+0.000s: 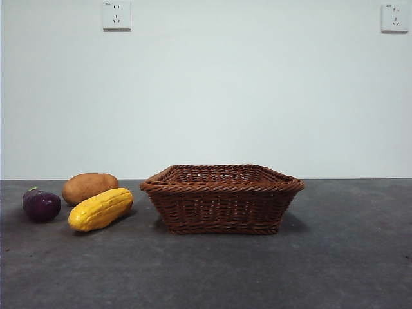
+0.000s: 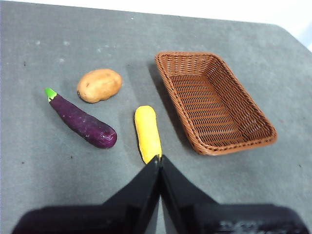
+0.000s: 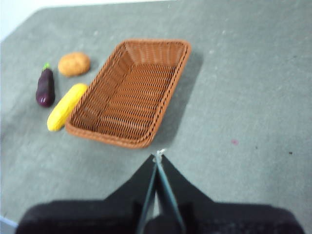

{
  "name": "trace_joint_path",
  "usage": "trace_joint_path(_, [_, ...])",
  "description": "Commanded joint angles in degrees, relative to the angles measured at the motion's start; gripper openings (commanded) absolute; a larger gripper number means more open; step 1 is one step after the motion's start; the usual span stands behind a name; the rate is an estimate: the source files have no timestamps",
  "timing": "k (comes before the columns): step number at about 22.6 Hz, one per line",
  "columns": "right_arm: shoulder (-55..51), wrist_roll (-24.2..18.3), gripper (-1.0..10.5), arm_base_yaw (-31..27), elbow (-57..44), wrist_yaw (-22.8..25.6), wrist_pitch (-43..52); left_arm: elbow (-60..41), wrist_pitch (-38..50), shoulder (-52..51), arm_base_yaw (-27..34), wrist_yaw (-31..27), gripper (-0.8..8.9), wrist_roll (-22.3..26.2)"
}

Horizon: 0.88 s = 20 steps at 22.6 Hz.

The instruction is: Help me put the vegetables on the table into the basket

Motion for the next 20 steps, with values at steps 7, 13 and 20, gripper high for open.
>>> trace_joint_path(7, [2.64,-5.60,-0.1,0.09,1.51,-0.61,-6.84,2.82,-4.13,1.07,-0.07,0.22,-0.04,1.90])
trace_joint_path(13, [2.64,-5.53,2.9,0.09,1.51,-1.88,-6.73,2.84,-3.28,2.34,-0.07,3.19,4.33,1.86])
trace_joint_path(20, [4.61,-5.27,5.7,0.09,1.51,-3.17,-6.78,2.84,-3.28,4.74,-0.07,3.21,5.75,1.88])
